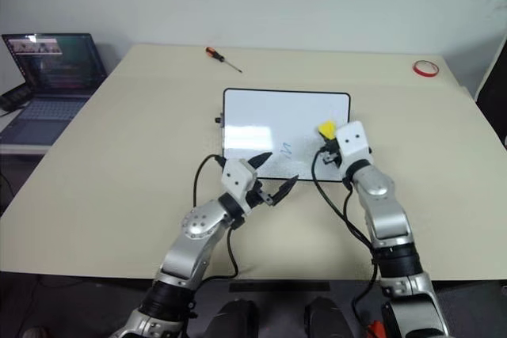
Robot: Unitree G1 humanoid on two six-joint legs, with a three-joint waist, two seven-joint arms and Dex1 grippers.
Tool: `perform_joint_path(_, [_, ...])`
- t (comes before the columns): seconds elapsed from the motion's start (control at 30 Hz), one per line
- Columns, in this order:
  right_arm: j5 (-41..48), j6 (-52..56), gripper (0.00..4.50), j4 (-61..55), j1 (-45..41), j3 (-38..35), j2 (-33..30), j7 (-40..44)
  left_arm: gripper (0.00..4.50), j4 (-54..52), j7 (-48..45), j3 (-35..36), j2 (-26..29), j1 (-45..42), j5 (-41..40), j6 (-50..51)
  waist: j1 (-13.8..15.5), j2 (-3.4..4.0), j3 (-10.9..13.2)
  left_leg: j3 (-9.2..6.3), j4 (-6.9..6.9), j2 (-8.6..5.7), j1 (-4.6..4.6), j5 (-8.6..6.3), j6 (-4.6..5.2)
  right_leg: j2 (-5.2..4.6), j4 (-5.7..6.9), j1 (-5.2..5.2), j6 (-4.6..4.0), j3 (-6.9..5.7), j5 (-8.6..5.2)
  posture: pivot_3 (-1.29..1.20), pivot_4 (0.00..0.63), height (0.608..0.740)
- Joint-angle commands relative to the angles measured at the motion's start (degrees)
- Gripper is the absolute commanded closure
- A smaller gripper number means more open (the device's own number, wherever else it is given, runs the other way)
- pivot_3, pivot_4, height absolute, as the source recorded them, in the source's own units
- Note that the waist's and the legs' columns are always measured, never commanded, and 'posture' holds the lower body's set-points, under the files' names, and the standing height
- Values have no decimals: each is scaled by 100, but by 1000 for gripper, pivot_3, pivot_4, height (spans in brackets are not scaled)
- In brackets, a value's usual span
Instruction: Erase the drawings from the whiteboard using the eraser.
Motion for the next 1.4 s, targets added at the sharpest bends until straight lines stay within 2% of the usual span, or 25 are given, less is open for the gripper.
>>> perform_joint_path(0.03, [45, 276, 3399, -194, 193, -189, -67, -66, 0, -210, -10, -51, -34, -64, -25, -41, -8, 0, 0, 1, 0, 0, 3, 0, 0, 0, 1, 2, 0, 0, 0, 0, 150, 740])
perform_joint_path(0.3, [486, 24, 3399, -383, 40, -391, 387, -186, 0, -193, -118, -112, -46, -116, -60, -40, -20, 0, 0, 5, -1, 2, 8, 0, 0, 6, 1, 5, 1, -1, 0, 0, 150, 740])
perform_joint_path(0.43, [1007, -173, 3399, -983, 339, -700, 408, 25, 0, -228, -156, 96, -14, -130, -260, -43, -21, 4, 3, 4, -3, 3, -2, 0, 0, 6, 1, -8, 0, -1, 0, 0, 150, 740])
perform_joint_path(0.63, [1319, -249, 3399, -2025, 1357, -1000, -57, 429, 0, -442, -285, 213, 180, 89, -446, 43, -13, 4, 3, 0, -8, 1, -15, -1, 0, 2, -7, -15, 1, 0, -2, 0, 150, 740])
perform_joint_path(0.77, [1352, -585, 3399, -2635, 2586, -1341, -582, 904, 0, -680, -290, 493, 393, 537, -620, 140, -14, 4, 3, -1, -8, 1, -14, -2, 1, 1, -6, -15, 2, 2, -4, 0, 150, 740])
perform_joint_path(0.87, [1395, -925, 3399, -2802, 3399, -1502, -807, 1156, 0, -786, -273, 594, 508, 859, -670, 137, -19, 3, 3, -2, -9, 4, -10, -2, 1, 2, -4, -14, 22, 4, -21, 0, 150, 740])
perform_joint_path(1.03, [1402, -1501, 3399, -2767, 4059, -1483, -886, 1449, 0, -878, -250, 516, 548, 1152, -617, 55, -28, 4, 4, 10, -6, 7, 5, -2, 1, 4, -4, -4, 26, 13, -24, 0, 150, 740])
perform_joint_path(1.17, [1339, -1854, 3399, -2648, 4116, -1383, -916, 1560, 0, -869, -146, 466, 471, 1016, -564, 68, -16, 3, 4, 9, -5, 8, 13, -2, 1, 6, -5, 7, 27, 14, -25, 0, 150, 740])
perform_joint_path(1.4, [1350, -1811, 3399, -2495, 3631, -1292, -942, 1482, 0, -802, -164, 425, 532, 945, -503, -53, -17, 3, 5, 6, -7, 7, 11, -2, 1, 8, -5, 6, 26, 13, -25, 0, 150, 740])
